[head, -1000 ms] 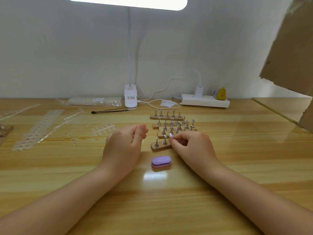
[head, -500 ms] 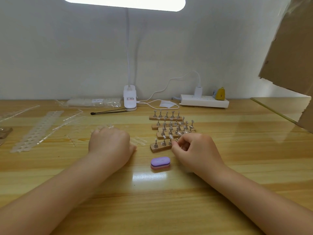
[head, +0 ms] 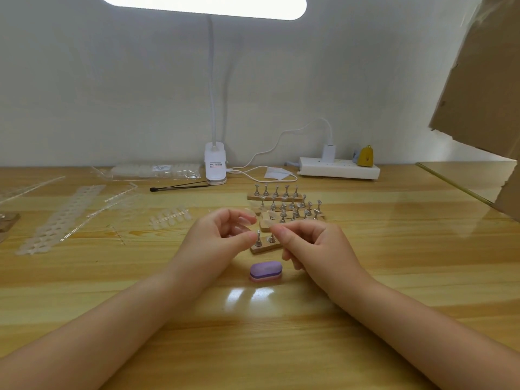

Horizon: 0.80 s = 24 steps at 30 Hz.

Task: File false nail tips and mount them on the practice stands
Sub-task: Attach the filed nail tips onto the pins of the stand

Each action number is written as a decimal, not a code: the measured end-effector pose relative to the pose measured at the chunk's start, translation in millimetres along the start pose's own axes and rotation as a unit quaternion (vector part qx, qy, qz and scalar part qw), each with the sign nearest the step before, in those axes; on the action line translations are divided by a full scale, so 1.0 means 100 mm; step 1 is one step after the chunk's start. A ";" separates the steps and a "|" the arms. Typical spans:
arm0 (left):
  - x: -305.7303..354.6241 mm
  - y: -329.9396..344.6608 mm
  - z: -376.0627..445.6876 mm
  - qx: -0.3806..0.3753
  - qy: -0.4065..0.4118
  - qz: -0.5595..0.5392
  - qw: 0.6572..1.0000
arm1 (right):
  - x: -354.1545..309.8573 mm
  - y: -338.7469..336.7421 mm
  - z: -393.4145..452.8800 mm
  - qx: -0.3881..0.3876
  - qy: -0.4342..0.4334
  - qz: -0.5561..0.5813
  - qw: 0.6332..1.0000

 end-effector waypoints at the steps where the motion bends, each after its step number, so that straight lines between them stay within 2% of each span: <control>1: -0.01 0.01 -0.01 0.001 0.006 -0.002 1.000 | 0.01 0.00 0.00 0.010 0.009 0.013 1.000; 4: -0.01 0.04 -0.04 0.010 0.038 0.021 0.999 | 0.03 0.01 -0.01 0.022 0.030 0.054 0.998; 7: 0.03 0.06 -0.11 0.068 0.118 0.106 0.985 | 0.02 0.02 -0.01 0.036 0.047 0.084 0.995; 8: 0.06 0.06 -0.14 0.102 0.171 0.176 0.964 | 0.02 0.02 -0.01 0.043 0.052 0.087 0.994; 10: 0.08 0.08 -0.19 0.157 0.286 0.328 0.886 | 0.03 0.02 -0.01 0.051 0.053 0.084 0.994; 12: 0.08 0.10 -0.22 0.192 0.350 0.427 0.811 | 0.03 0.02 -0.01 0.054 0.044 0.063 0.996; 13: 0.08 0.10 -0.22 0.204 0.359 0.454 0.789 | 0.03 0.02 -0.01 0.055 0.036 0.045 0.997; 14: 0.09 0.09 -0.22 0.215 0.355 0.473 0.777 | 0.02 0.02 -0.01 0.054 0.025 0.021 0.998; 16: 0.11 0.04 -0.18 0.234 0.320 0.490 0.777 | 0.01 0.02 -0.01 0.053 0.003 -0.031 0.998; 18: 0.13 -0.02 -0.13 0.238 0.248 0.482 0.806 | -0.01 0.00 -0.01 0.049 -0.020 -0.072 0.996; 21: 0.06 -0.12 -0.01 0.211 0.080 0.434 0.872 | -0.03 -0.03 0.00 0.037 -0.016 -0.073 0.997; 23: -0.02 -0.19 0.06 0.168 -0.020 0.426 0.889 | -0.03 -0.04 0.00 0.030 -0.004 -0.050 0.998; 24: -0.04 -0.20 0.08 0.151 -0.052 0.443 0.882 | -0.03 -0.04 0.00 0.029 0.001 -0.038 0.999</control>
Point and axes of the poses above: each hand's wrist, its own z-axis towards the middle knuckle, its own y-axis out of the palm, x = y × z, the point moved 2 cm from there along z, towards the middle knuckle, and after that the axes turned 12 degrees about -y, right-handed, at the moved point
